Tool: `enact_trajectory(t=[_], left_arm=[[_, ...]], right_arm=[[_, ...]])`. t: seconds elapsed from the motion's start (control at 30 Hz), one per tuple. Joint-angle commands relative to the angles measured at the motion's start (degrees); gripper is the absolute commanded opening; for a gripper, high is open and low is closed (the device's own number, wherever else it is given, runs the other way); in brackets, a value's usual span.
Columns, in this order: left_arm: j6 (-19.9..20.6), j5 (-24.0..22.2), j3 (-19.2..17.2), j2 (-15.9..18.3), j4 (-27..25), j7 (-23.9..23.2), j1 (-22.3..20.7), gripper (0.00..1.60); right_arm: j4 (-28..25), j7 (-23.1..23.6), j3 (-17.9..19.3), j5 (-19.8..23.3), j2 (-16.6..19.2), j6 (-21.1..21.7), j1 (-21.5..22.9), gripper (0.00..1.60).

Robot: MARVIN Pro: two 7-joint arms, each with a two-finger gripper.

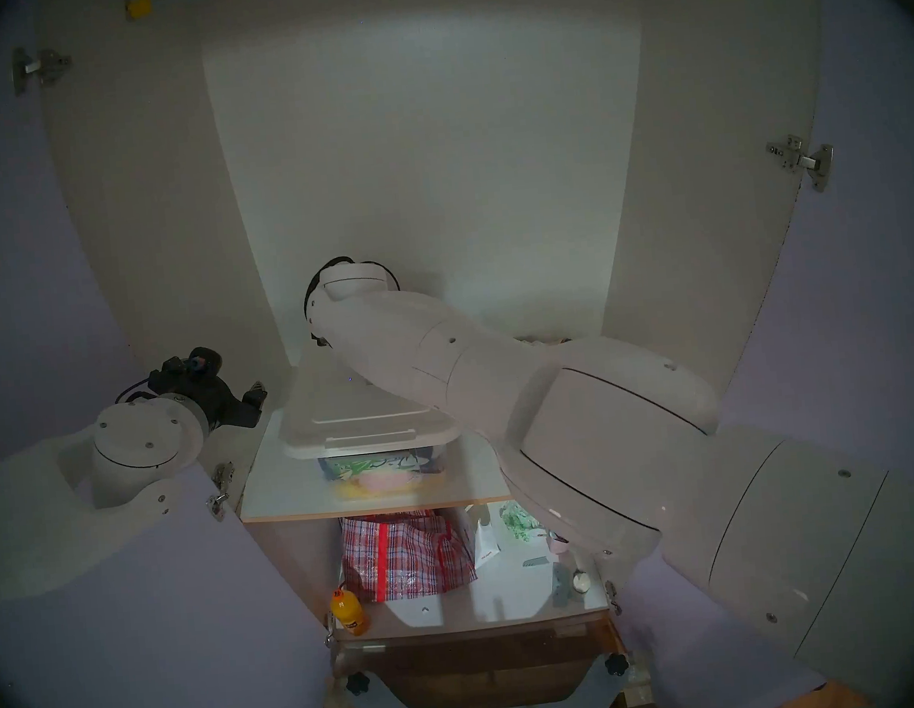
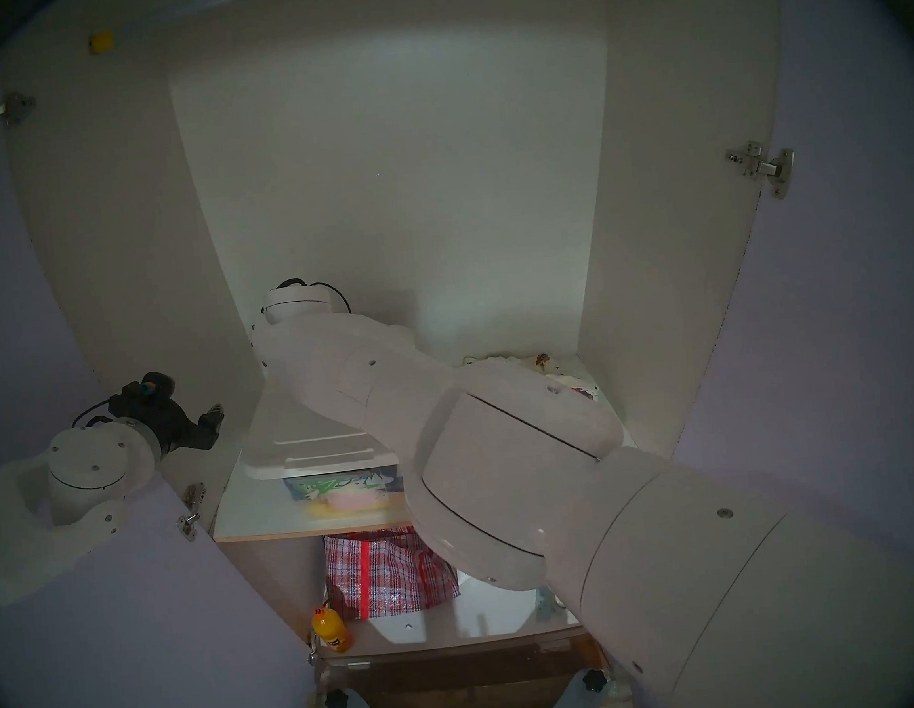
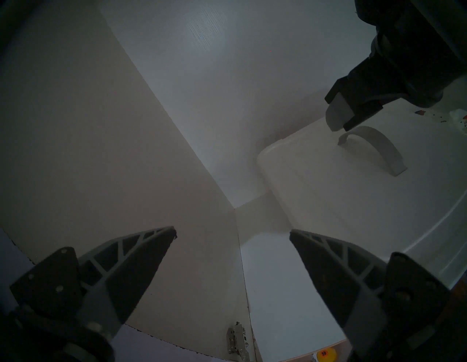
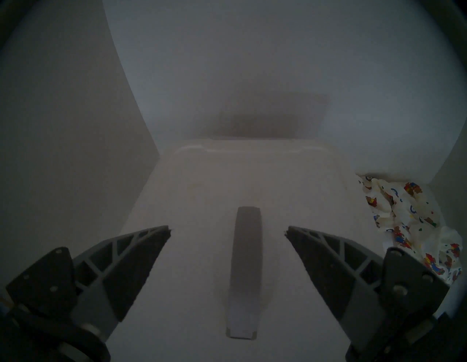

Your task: Take clothing out of the storage bin and put the lid back on the bin

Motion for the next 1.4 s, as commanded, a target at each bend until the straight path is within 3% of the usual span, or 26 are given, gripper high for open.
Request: enact_trajectory(t=[0.0, 0.8, 1.37], left_arm=[[-0.4, 0.3, -1.5, 0.3, -0.6, 0.2, -1.6, 1.60], [-0.4, 0.3, -1.5, 0.2, -0.7, 0.2, -2.6, 1.60], [-0.4, 0.3, -1.5, 0.2, -0.7, 0.2, -2.8, 1.60]], right_arm=[[0.1, 1.3, 0.4, -0.3, 0.4, -1.4, 3.3, 1.60], [3.1, 10.7, 0.0, -1.4, 16.1, -2.3, 4.6, 1.60], [4.4, 16.3, -1.1, -2.5, 17.1, -2.7, 3.9, 1.60]])
